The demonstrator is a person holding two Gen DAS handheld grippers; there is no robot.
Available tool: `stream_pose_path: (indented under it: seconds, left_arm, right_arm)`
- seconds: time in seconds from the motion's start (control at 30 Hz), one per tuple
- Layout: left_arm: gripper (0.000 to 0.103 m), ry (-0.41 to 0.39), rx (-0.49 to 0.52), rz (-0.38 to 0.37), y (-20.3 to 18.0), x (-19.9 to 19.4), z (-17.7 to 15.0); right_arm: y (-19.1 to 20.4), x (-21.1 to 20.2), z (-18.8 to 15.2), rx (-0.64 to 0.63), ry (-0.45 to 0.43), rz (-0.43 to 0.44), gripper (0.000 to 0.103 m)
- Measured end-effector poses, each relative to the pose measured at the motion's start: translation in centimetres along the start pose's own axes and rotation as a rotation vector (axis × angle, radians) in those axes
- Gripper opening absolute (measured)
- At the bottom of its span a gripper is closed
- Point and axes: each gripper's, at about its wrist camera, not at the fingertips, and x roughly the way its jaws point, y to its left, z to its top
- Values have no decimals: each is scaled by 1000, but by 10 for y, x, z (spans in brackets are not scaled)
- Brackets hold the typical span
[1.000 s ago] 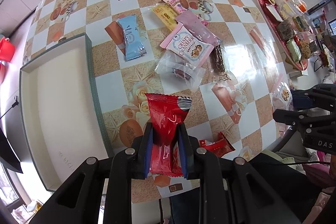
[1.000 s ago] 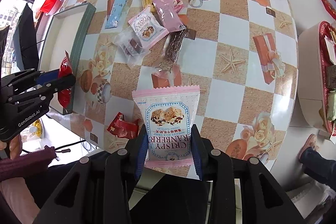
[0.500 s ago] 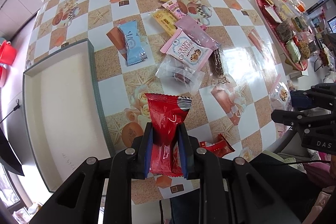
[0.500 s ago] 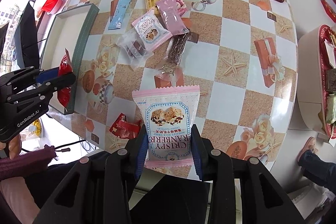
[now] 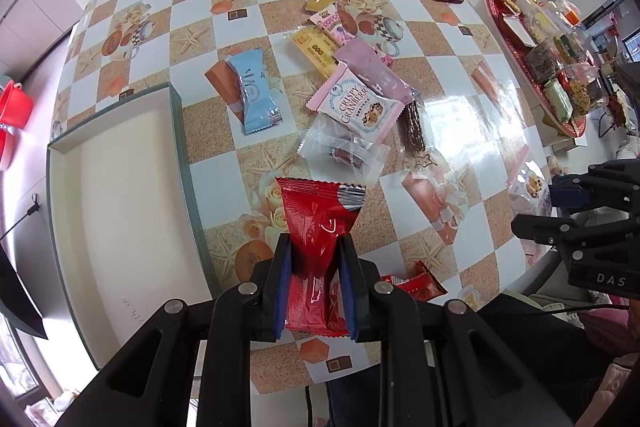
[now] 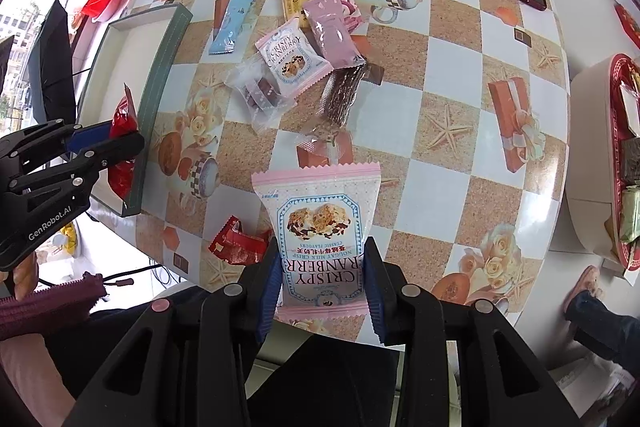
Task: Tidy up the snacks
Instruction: 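Carry the red bar and pink packet with both tools toward the white box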
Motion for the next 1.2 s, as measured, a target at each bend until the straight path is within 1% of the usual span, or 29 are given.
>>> stream_pose_path:
  seconds: [0.57,0.67,0.73,0.87,0.93,1.07,1.13,1.2]
  left_arm:
    - [24,-47,-74,-9,22,-8,-2]
    - [24,-57,-89,-1,29,-10,-5]
    - [24,-69,-115,11,39,-14,-8]
    - [24,-87,-201,28,69,-20,-18]
    - [24,-95,-262,44,90,-24,-26]
    - [24,-94,-374,89,133,-26,-44]
    - [24,-81,-437,110,154,-23,-57]
    - [24,-64,-474,131,170,-18,-67]
  right_arm:
    - [15,1,15,-70,9,-32,39]
    - [19,0,20,-82,3,-38,39]
    - [26,0,25,-100,3,-41,39]
    - [49,1,41,-152,0,-34,39]
    - [66,3,50,-189,-2,-20,39]
    - [111,16,70,-265,27,22,39]
    - [136,25,78,-311,50,37,39]
    - [164,35,85,-361,68,49,39]
